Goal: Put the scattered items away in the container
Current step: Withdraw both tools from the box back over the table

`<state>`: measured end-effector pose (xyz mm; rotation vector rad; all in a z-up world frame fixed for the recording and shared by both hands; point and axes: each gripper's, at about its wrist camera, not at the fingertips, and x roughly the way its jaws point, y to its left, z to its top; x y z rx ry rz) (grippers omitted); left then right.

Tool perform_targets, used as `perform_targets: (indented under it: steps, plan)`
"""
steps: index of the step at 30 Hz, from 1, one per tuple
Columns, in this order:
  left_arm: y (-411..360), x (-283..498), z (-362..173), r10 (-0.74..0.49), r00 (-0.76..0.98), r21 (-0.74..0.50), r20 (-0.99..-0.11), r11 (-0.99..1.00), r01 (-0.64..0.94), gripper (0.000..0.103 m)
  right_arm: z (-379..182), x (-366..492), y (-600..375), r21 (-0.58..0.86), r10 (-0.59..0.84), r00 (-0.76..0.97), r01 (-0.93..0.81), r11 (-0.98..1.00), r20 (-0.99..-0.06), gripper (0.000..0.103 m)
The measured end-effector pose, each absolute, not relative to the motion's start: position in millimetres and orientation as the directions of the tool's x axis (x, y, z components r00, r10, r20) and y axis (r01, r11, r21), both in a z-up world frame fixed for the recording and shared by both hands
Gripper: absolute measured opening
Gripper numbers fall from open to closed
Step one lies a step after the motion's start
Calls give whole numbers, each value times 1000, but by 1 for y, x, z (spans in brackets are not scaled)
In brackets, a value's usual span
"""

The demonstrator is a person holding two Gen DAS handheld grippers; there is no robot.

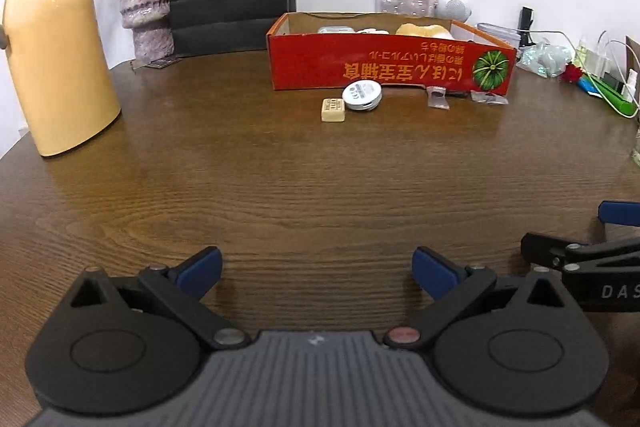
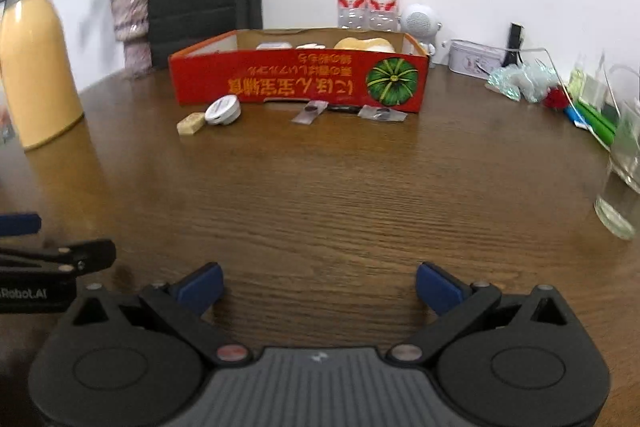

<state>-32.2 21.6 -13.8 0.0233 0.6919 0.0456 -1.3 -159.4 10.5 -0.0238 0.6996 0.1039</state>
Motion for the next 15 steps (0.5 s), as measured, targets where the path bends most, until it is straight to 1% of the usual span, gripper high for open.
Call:
perform_targets:
  steps: [4,11,12,15]
  plan:
    - [26,-33,-15,31,768,9,-639,999,-33,103,10,-1,-159,13,87,759,-103,995,-645,103]
    - [24,-29,-14,18,770,16,-638,1000,-10,103,11,0,-158,11,82,759,-98,995,-646,103]
    - [23,-27,-12,2,780,33,-625,999,24,103,11,1,-159,12,82,759,-97,995,-646,103]
    - [30,-9,7,-58,837,71,-544,991,115,103,12,4,-164,31,105,759,-111,993,-643,103]
